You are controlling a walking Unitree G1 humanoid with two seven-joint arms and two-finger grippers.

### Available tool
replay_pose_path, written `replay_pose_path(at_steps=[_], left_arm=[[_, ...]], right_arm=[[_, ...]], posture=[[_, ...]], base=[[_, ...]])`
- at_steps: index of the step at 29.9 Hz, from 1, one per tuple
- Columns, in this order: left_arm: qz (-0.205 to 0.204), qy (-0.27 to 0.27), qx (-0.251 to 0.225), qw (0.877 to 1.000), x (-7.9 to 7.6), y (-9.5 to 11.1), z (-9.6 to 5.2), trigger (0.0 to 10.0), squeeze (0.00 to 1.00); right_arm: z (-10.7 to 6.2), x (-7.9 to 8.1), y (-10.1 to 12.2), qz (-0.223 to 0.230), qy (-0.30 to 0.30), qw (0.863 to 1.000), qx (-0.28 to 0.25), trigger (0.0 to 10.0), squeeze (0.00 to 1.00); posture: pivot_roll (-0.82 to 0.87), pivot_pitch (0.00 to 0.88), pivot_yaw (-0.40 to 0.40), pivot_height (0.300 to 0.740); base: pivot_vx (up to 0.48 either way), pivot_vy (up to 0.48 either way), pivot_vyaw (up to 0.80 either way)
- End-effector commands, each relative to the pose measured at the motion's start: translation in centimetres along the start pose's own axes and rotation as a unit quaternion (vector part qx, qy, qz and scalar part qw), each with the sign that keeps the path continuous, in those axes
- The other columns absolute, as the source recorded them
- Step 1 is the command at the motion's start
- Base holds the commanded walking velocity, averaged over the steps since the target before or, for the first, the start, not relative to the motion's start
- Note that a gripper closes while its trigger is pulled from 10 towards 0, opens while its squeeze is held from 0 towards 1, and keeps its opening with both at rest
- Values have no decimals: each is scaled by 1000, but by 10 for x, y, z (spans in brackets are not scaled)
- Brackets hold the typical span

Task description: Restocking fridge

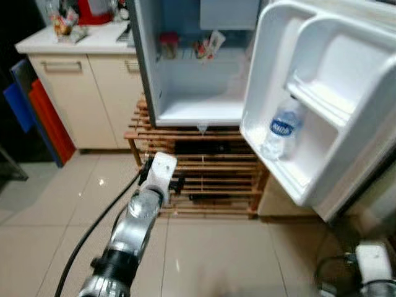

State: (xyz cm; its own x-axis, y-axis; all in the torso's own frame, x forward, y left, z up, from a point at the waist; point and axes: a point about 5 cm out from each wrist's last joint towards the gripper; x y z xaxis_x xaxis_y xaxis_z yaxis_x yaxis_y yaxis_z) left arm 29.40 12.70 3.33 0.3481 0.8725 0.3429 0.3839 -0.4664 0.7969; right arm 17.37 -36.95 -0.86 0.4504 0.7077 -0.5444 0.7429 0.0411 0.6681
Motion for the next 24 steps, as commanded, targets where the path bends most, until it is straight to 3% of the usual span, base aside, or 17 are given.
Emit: replay_pose_path(at_steps=[1, 2, 3, 4, 6, 7, 8, 12, 14, 16, 17, 18, 19, 21, 24], left_arm=[[4, -11, 12, 1000, -2, -4, 1, 10000, 0], [7, -14, 14, 1000, -3, -5, 1, 10000, 0], [21, -22, 25, 999, -5, -8, 2, 10000, 0], [21, -22, 25, 999, -5, -8, 2, 10000, 0], [28, -30, 36, 999, -7, -11, 4, 10000, 0], [28, -30, 36, 999, -7, -11, 4, 10000, 0], [29, -32, 38, 998, -8, -11, 4, 10000, 0], [35, -34, 40, 998, -10, -12, 5, 10000, 0], [42, -34, 45, 998, -9, -16, 4, 10000, 0], [49, -37, 57, 996, -10, -22, 3, 10000, 0], [49, -37, 57, 996, -10, -22, 3, 10000, 0], [59, -52, 70, 994, -14, -29, 1, 10000, 0], [61, -65, 78, 993, -17, -33, 1, 10000, 0], [61, -84, 89, 991, -22, -38, -1, 10000, 0], [59, -124, 109, 984, -30, -50, -4, 10000, 0]], right_arm=[[2, 11, 57, 34, 9, 994, -104, 10000, 0], [0, 15, 74, 41, 14, 990, -134, 10000, 0], [-7, 31, 112, 56, 38, 978, -198, 10000, 0], [-7, 31, 112, 56, 38, 978, -198, 10000, 0], [-17, 48, 141, 75, 67, 966, -239, 10000, 0], [-17, 48, 141, 75, 67, 966, -239, 10000, 0], [-22, 56, 156, 86, 82, 959, -256, 10000, 0], [-28, 62, 177, 110, 99, 950, -274, 10000, 0], [-36, 69, 195, 141, 130, 939, -287, 10000, 0], [-55, 89, 216, 149, 203, 916, -313, 10000, 0], [-55, 89, 216, 149, 203, 916, -313, 10000, 0], [-90, 122, 234, 170, 325, 872, -324, 10000, 0], [-117, 139, 244, 176, 398, 835, -336, 10000, 0], [-154, 155, 253, 175, 489, 781, -349, 10000, 0], [-203, 163, 256, 167, 602, 698, -350, 10000, 0]], posture=[[-84, 0, 1, 740], [-85, 0, 4, 740], [-86, 0, 5, 740], [-86, 0, 5, 740], [-85, 0, 8, 740], [-85, 0, 8, 740], [-85, 0, 7, 740], [-72, 0, 0, 740], [-68, 0, -5, 740], [-66, 0, -8, 740], [-66, 0, -8, 740], [-62, 0, -11, 740], [-59, 0, -12, 740], [-57, 0, -13, 740], [-56, 0, -13, 740]], base=[[0, 0, 0], [0, 0, 0], [0, 0, 0], [0, 0, 0], [0, 0, 0], [0, 0, 0], [0, 0, 0], [0, 0, 0], [0, 0, 0], [0, 0, 0], [0, 0, 0], [0, 0, 0], [0, 0, 0], [0, 0, 0], [0, 0, 0]])
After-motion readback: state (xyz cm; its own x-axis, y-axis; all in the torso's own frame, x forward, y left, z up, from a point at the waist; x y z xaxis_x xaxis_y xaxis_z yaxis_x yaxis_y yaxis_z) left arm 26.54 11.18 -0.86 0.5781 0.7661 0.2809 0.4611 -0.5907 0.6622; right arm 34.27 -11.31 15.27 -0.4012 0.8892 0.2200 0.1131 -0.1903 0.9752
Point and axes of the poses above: a point about 5 cm out from each wrist's last joint towards the gripper, its own z axis pointing out of the wrist towards the gripper, its own y axis along the axis of the wrist's last joint, x = y × z, and after that the axes turned 10 degrees about z, right-handed
